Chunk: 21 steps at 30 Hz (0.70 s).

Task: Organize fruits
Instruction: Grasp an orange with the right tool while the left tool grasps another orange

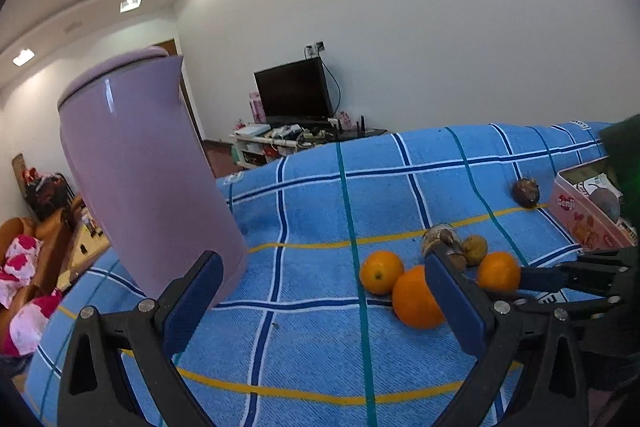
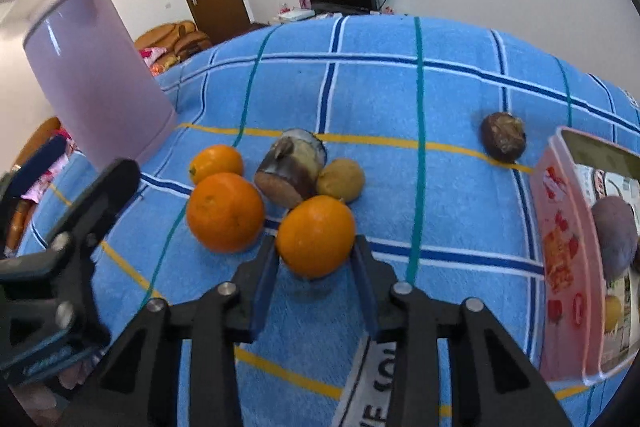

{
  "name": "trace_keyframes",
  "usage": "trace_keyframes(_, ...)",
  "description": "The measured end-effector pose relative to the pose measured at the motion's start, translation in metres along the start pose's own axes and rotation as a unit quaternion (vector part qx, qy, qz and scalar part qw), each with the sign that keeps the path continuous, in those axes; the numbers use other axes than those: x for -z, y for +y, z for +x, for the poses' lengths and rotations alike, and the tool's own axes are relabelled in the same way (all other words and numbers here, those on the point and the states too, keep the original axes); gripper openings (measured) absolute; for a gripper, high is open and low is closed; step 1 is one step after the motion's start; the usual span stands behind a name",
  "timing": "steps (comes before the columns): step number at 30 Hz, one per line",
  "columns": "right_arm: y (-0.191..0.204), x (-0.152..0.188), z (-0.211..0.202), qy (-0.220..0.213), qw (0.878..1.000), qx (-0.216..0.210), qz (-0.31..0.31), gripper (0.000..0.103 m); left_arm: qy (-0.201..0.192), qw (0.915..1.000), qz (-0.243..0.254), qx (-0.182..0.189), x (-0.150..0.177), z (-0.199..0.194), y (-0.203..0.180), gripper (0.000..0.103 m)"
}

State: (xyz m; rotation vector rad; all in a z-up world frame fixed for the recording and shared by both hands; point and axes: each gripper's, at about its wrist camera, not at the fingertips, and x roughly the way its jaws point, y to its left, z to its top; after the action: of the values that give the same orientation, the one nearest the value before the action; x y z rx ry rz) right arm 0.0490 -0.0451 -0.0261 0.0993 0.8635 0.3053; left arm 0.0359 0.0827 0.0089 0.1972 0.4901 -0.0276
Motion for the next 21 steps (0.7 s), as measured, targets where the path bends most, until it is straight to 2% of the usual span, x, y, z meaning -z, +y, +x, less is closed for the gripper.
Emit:
trace_keyframes(3,-0.004,0.008,-0.019,-0.029,1.0,0.005,-0.007,0.04,-0.012,0.9997,-0.006,0.02,-0.001,-0.007,0.002,0.102)
trace_keyframes(6,-0.009,0.019,-0.042,-0.062,0.997,0.026,-0.023,0.04,-0.017,0.9955,-0.011,0.093,0.0,-0.013,-0.001,0.102)
trace_keyframes(7,-0.011,0.021,-0.048,-0.07,0.997,0.031,-0.024,0.04,-0.012,0.9946,-0.005,0.103,0.0,-0.012,-0.005,0.102)
trace_keyframes(10,-0.019,0.024,-0.063,-0.094,0.995,0.039,-0.02,0.04,0.006,0.9939,0.024,0.108,0.003,-0.005,-0.022,0.102)
trace_keyframes(13,-0.023,0.02,-0.069,-0.104,0.994,0.033,-0.011,0.04,0.043,0.9911,0.026,0.123,0.005,0.007,-0.031,0.102)
trace_keyframes(18,-0.023,0.017,-0.066,-0.102,0.994,0.026,-0.011,0.04,0.103,0.9881,0.015,0.113,0.005,0.03,-0.04,0.102)
trace_keyframes(21,-0.026,0.017,-0.064,-0.1,0.995,0.019,-0.005,0.04,0.121,0.9875,0.014,0.1,0.007,0.037,-0.043,0.099)
